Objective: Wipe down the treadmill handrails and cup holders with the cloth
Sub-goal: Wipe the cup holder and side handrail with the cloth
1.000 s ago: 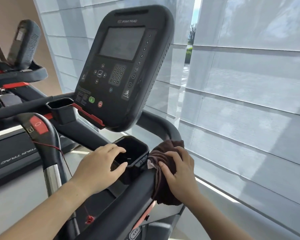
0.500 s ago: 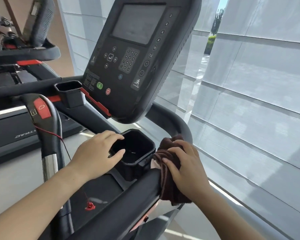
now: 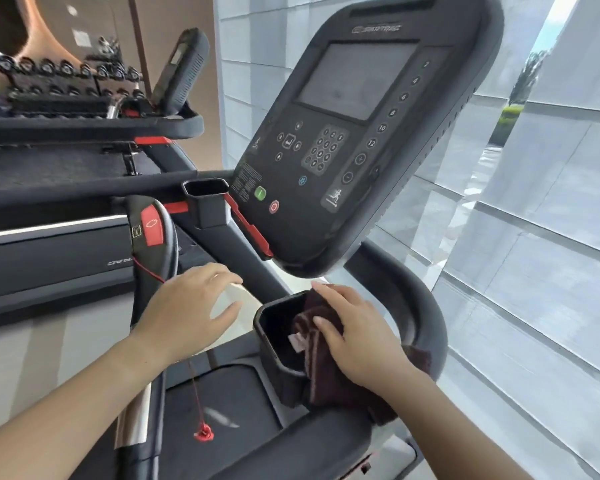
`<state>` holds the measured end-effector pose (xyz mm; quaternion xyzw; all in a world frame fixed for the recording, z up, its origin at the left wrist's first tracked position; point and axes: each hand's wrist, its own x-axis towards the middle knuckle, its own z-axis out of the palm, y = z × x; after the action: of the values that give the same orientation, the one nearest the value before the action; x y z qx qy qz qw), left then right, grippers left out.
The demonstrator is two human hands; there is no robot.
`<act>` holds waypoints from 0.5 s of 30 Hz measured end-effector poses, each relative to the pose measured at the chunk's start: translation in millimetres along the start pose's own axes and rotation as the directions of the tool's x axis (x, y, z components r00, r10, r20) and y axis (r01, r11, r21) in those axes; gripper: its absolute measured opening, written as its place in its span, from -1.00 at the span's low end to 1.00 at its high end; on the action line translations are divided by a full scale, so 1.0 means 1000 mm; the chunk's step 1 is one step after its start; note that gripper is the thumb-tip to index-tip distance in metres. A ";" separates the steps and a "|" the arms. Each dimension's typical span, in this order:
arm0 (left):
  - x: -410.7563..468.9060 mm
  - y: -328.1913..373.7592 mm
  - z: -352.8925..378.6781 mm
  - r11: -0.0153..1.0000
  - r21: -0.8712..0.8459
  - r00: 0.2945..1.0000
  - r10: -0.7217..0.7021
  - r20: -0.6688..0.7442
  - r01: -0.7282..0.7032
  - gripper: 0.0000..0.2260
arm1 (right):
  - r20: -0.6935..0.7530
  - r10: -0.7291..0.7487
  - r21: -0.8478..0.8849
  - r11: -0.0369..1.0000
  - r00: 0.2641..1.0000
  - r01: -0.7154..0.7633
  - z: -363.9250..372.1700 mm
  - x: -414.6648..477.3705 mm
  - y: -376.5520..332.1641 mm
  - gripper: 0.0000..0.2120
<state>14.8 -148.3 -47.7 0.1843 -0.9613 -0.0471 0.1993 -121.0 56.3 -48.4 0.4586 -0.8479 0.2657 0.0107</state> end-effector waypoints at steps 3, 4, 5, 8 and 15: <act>0.001 -0.002 0.001 0.999 -0.042 0.999 0.009 -0.038 -0.010 -0.64 | 0.088 0.027 -0.098 0.995 0.996 -0.019 0.004 0.005 0.002 -0.50; 0.001 -0.002 0.000 0.997 -0.073 0.999 -0.009 -0.044 0.006 -0.65 | 0.108 0.055 -0.109 0.993 0.993 -0.043 0.004 0.006 0.001 -0.48; 0.002 -0.002 0.000 0.995 -0.096 0.999 -0.021 -0.045 0.017 -0.66 | 0.127 0.086 -0.110 0.991 0.988 -0.073 0.005 0.008 0.000 -0.43; 0.001 -0.001 0.002 0.996 -0.085 0.999 0.005 -0.044 -0.008 -0.65 | 0.148 0.152 -0.101 0.985 0.977 -0.138 0.005 0.012 -0.002 -0.26; 0.000 -0.003 0.002 0.995 -0.090 0.998 0.050 0.031 -0.047 -0.60 | 0.050 0.286 -0.042 0.958 0.957 -0.284 0.006 0.010 -0.001 -0.47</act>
<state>15.4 -150.8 -49.7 0.1511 -0.9656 -0.0883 0.1923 -124.9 45.8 -50.6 0.3388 -0.9095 0.2368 -0.0434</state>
